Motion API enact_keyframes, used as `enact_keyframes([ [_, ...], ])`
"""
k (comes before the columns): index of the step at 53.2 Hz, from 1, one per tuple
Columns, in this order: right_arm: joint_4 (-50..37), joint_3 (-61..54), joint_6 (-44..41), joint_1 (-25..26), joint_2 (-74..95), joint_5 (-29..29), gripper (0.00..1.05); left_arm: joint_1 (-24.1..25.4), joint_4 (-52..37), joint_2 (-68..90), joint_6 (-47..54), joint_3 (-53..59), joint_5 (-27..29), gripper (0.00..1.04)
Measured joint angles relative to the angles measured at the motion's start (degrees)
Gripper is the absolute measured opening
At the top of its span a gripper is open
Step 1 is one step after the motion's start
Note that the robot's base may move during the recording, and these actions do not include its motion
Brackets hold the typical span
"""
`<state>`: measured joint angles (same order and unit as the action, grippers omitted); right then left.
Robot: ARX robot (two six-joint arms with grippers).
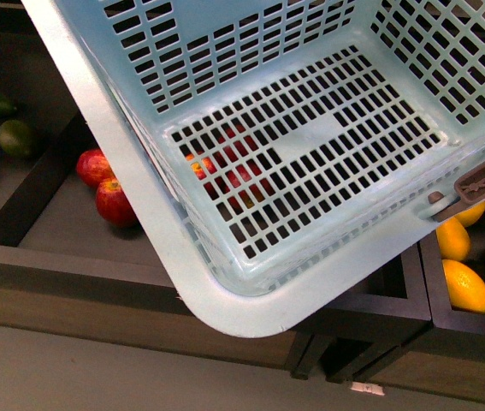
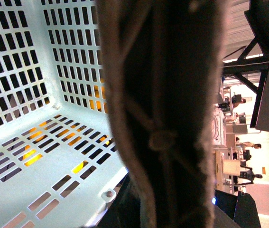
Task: Pick lemon and mango into basket
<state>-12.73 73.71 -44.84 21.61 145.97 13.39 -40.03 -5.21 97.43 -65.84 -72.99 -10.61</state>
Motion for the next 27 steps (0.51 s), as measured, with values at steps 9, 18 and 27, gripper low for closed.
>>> enact_keyframes([
  [9,0.44,0.20,0.24,0.55,0.33,0.02,0.96,0.00,0.00,0.00,0.00,0.00,0.00,0.06],
  [18,0.81,0.20,0.37,0.70,0.55,-0.04,0.96,0.00,0.00,0.00,0.00,0.00,-0.02,0.06],
  [27,0.92,0.20,1.29,0.87,0.76,-0.04,0.96,0.00,0.00,0.00,0.00,0.00,-0.02,0.06],
])
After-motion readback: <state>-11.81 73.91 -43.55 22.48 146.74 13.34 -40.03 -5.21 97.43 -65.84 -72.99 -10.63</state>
